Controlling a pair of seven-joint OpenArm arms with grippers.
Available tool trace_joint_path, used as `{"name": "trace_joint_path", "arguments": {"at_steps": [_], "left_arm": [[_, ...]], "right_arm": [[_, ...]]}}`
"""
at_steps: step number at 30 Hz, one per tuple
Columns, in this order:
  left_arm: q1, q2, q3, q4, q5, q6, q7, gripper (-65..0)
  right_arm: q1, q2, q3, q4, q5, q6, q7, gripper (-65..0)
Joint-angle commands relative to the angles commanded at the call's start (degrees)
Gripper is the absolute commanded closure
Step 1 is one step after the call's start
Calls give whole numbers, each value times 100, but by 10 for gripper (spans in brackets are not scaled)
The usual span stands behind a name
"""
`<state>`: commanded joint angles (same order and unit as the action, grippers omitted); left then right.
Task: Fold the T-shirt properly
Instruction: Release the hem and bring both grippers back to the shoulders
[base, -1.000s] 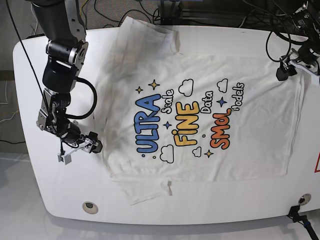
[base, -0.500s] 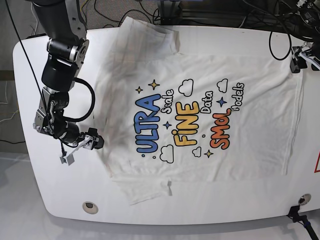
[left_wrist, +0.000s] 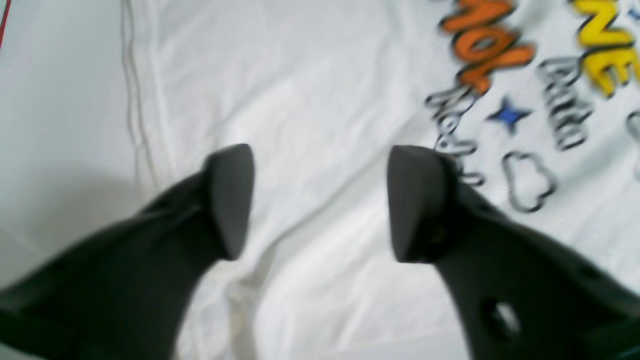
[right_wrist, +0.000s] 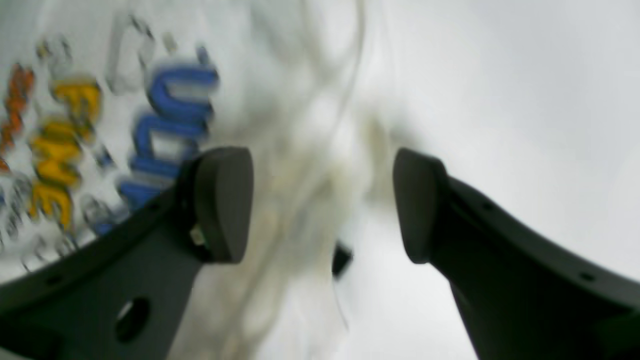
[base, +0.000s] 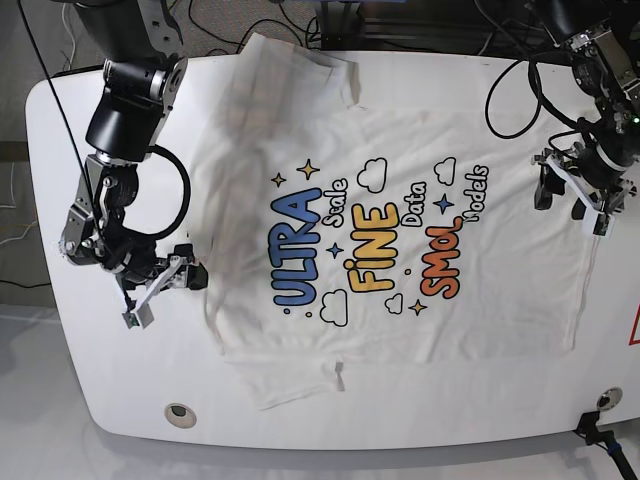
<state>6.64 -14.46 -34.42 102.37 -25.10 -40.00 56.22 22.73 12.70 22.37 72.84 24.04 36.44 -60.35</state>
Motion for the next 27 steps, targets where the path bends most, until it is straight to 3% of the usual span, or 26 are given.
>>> {"name": "trace_joint_path", "arguments": {"at_steps": [2,7,10,13,17,20,27], "left_arm": [[9,0,0,0,123,0,0,-337],[264,0,-26,62,220,0,0,-337],[563,0,-167,255,202,0,0,-343],[774,0,-387,264,193,0,0,-427],[1099,0,-756,264,185,0,0,-598],[1275,18,-1108,273,26,0,0,-609],[1705,18,-1653,281,-501,0,0,-609]], "right_arm": [[-387,0,0,589,0,9,-35,-424],[-1240,-62,44,2127,0,-18,-774,-424],[-1793,-202,53,2901,-9,-35,-800,-424],[-2374,-334,62,3411,-9,-35,-809,-424],[-2936,-870,633,3745,0,-18,-809,-424],[-3288,-1116,826,3886,18,9,-809,-424],[-4149,-1169,1090,3956,1468,-53,-809,-424]]}}
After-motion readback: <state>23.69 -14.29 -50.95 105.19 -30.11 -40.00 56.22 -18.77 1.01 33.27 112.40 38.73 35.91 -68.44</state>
